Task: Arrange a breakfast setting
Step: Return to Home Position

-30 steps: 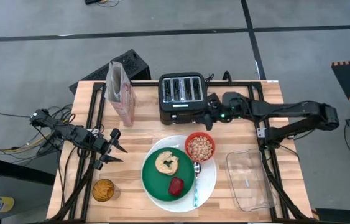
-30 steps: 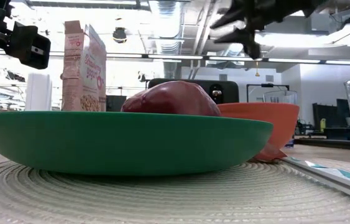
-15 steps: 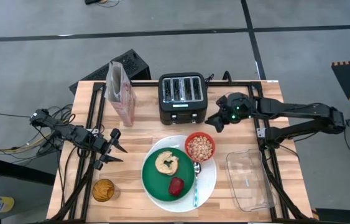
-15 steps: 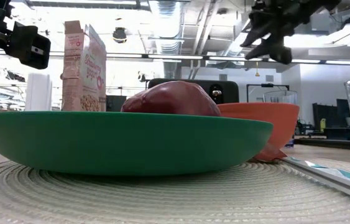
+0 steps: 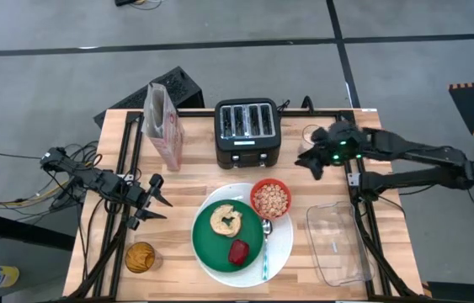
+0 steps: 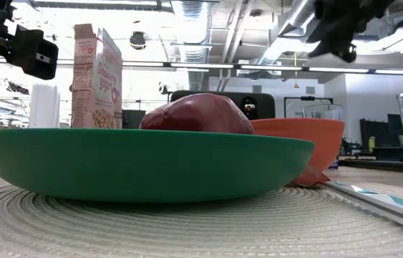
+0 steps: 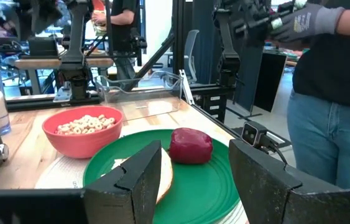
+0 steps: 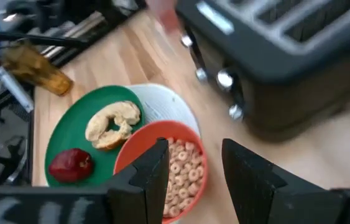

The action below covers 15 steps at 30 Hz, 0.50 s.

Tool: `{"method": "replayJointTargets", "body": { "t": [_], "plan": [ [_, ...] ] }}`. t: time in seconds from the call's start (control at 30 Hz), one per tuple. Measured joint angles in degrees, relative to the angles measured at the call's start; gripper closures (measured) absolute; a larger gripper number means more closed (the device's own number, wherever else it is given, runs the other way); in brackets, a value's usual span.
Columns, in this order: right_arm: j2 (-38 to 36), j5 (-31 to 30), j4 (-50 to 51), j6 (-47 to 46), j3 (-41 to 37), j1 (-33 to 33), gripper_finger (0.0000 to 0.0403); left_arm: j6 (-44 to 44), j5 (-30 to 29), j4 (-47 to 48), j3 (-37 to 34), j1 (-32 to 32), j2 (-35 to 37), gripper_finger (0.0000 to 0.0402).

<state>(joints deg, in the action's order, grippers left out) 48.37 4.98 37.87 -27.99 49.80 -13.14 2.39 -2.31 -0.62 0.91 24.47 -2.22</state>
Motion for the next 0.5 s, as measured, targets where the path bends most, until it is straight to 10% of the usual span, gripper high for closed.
{"method": "replayJointTargets", "body": {
  "t": [0.5],
  "plan": [
    [-28.7,1.2,-7.9,14.1,-10.5,4.2,0.0235,0.0,0.0,0.0,0.0,0.0,0.0,0.0226]
  ]
}}
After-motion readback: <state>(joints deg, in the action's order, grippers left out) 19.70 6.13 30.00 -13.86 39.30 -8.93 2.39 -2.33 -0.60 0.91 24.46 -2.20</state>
